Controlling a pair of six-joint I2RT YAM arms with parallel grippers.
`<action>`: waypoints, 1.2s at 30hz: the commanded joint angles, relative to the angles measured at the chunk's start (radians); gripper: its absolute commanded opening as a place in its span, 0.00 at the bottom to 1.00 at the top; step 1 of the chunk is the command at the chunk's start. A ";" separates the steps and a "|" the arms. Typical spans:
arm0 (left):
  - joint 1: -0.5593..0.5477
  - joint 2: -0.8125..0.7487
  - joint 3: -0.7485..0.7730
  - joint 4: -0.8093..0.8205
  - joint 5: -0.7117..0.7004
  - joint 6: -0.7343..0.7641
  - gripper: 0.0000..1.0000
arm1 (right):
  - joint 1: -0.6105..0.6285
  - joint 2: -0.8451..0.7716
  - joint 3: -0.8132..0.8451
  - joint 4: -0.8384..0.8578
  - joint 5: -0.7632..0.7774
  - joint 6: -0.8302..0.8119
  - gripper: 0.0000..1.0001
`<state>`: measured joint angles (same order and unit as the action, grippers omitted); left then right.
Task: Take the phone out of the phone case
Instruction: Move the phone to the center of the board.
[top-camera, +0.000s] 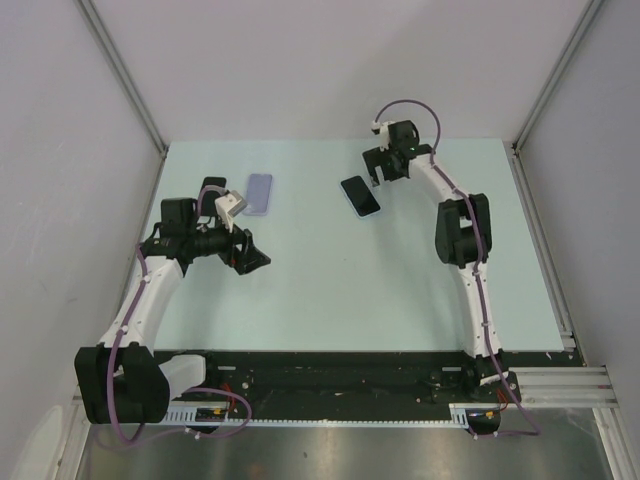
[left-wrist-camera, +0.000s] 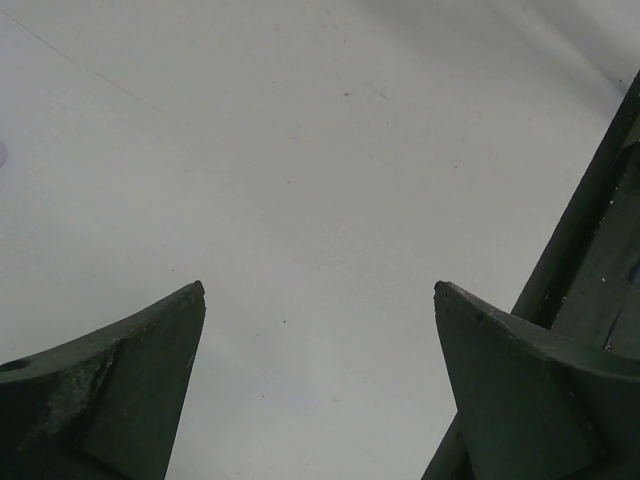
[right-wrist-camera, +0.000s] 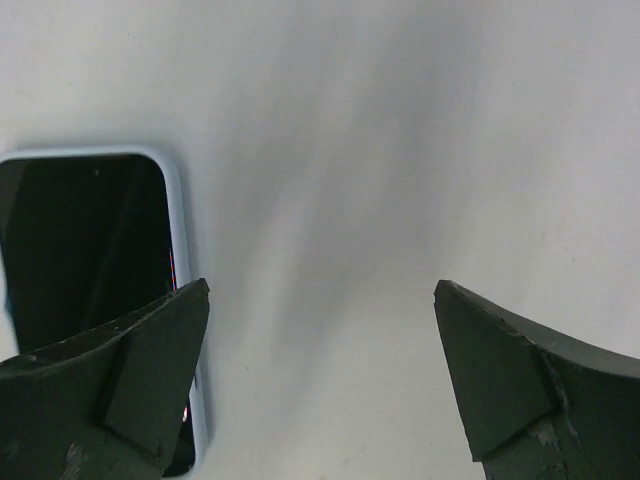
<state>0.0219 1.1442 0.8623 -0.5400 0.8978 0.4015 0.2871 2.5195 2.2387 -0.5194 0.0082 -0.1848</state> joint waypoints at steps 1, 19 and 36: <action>0.007 -0.024 -0.009 0.014 0.049 0.028 1.00 | -0.017 -0.131 -0.017 -0.089 -0.214 0.019 1.00; 0.009 -0.018 -0.009 0.012 0.058 0.028 1.00 | 0.064 0.021 0.124 -0.223 -0.288 0.008 1.00; 0.009 -0.012 -0.011 0.014 0.064 0.033 1.00 | 0.110 0.077 0.167 -0.330 -0.174 -0.051 1.00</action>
<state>0.0219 1.1442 0.8574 -0.5400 0.9199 0.4019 0.3717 2.5698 2.3516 -0.7830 -0.2176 -0.2035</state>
